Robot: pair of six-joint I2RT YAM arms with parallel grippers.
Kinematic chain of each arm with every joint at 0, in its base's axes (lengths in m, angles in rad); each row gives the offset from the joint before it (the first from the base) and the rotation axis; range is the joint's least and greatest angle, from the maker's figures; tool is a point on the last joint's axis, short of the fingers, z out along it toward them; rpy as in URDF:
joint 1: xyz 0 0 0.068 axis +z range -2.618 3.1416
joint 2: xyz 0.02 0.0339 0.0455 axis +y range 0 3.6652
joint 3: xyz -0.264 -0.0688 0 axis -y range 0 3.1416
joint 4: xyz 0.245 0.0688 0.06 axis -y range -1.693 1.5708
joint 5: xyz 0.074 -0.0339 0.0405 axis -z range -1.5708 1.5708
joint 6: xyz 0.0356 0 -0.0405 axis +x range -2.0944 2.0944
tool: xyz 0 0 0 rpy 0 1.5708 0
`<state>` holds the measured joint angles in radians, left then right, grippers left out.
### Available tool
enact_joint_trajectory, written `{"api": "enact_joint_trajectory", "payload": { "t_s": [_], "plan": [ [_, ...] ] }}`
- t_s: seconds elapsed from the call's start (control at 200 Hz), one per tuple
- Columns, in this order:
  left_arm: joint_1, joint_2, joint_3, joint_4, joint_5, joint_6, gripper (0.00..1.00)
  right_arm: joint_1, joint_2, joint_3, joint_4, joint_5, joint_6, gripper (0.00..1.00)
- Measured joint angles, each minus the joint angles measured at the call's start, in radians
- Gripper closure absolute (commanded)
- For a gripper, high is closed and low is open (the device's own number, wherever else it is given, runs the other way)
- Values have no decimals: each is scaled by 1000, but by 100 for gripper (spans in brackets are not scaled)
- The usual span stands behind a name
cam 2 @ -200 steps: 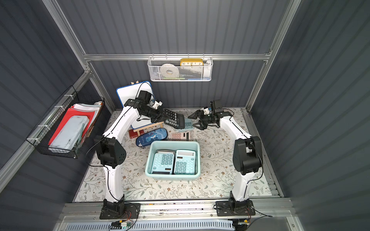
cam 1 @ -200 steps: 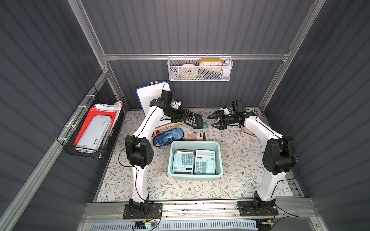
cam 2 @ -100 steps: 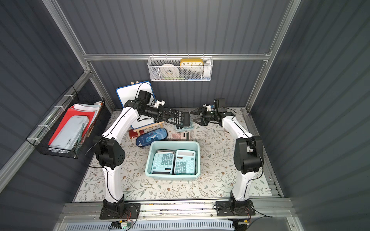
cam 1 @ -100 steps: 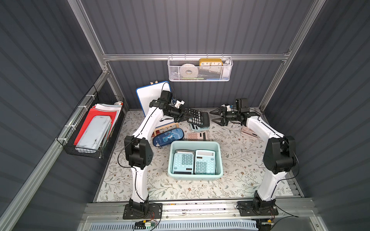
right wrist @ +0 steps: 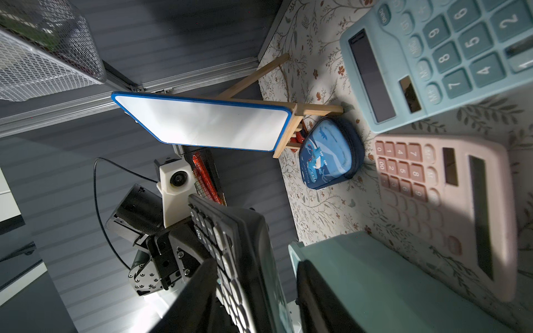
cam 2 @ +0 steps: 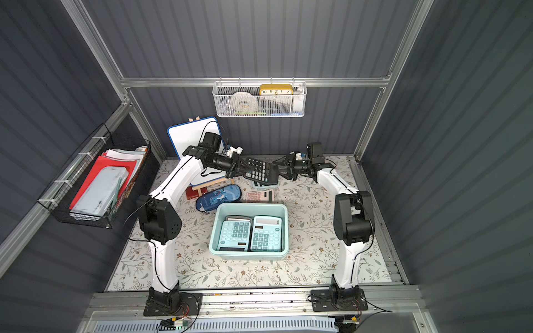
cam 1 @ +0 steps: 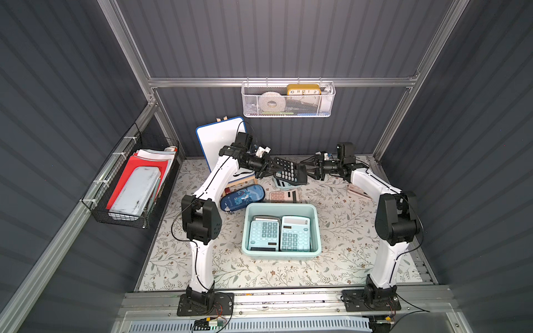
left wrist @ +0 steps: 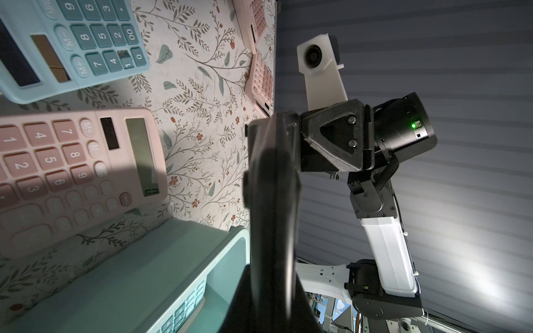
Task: Put the calculator in the storage box
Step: Pick up the calculator at the center of the board.
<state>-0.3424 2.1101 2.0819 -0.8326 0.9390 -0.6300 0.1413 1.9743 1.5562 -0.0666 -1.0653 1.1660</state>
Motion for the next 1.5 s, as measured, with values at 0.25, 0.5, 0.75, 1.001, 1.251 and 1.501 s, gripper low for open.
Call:
{"api": "enact_joint_trajectory", "payload": {
  "t_s": [0.25,0.5,0.75,1.001,1.251,1.501],
  "plan": [
    [0,0,0,3,4,-12,93,10,0,-4,14,-12,10,77],
    [7,0,3,23,9,-38,47,23,0,-25,44,-7,14,97],
    [3,0,3,25,-79,-68,1,28,-18,-82,100,61,74,100],
    [3,-31,4,37,-314,-155,1,27,-165,-212,117,225,136,100],
    [3,-85,-5,172,-452,-255,1,32,-284,-330,148,406,257,100],
    [2,-101,-82,333,-497,-357,14,51,-369,-415,126,568,396,100]
  ]
}}
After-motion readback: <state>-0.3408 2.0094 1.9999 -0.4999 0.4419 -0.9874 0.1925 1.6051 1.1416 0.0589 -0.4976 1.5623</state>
